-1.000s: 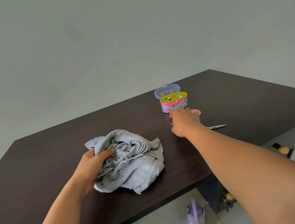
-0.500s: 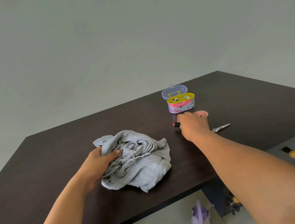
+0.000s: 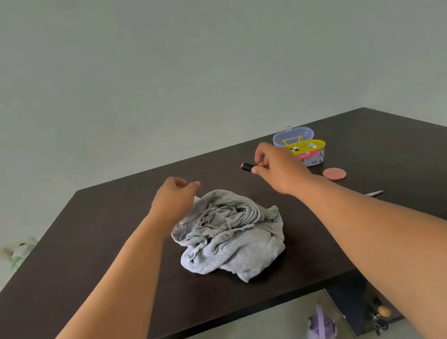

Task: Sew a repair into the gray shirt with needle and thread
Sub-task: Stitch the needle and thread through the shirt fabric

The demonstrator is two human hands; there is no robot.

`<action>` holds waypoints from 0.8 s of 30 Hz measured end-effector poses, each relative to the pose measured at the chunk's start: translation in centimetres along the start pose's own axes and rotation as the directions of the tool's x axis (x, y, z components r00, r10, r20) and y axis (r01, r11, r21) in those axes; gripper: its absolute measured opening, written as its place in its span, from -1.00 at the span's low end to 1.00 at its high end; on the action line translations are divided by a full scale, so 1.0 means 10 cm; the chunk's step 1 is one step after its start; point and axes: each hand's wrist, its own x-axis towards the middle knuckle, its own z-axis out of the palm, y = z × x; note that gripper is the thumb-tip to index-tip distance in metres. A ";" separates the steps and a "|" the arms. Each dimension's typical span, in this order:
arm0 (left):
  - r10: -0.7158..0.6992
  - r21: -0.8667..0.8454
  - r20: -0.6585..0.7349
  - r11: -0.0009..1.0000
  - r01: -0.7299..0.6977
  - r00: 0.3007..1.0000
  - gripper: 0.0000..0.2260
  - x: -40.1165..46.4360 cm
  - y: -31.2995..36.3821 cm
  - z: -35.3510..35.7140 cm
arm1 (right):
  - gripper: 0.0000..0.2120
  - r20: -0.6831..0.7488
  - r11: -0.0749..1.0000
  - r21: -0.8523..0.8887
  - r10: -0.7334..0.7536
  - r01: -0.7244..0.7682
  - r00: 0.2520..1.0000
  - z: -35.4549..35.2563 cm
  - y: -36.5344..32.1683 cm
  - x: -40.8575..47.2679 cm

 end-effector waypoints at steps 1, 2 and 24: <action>0.053 0.013 0.001 0.998 -0.053 0.999 -0.66 0.02 0.06 0.01 | -0.87 0.002 1.000 0.005 -0.023 0.023 1.000 -0.01 -0.05 0.00; 0.110 0.026 0.017 0.994 -0.110 0.994 -0.66 0.03 0.13 0.03 | -0.88 0.005 0.999 0.013 -0.040 0.040 0.999 -0.02 -0.10 0.01; 0.396 0.093 0.062 0.911 -0.401 0.916 -0.82 0.08 0.47 0.32 | -0.95 0.031 0.986 0.031 -0.167 0.166 0.985 -0.23 -0.23 -0.07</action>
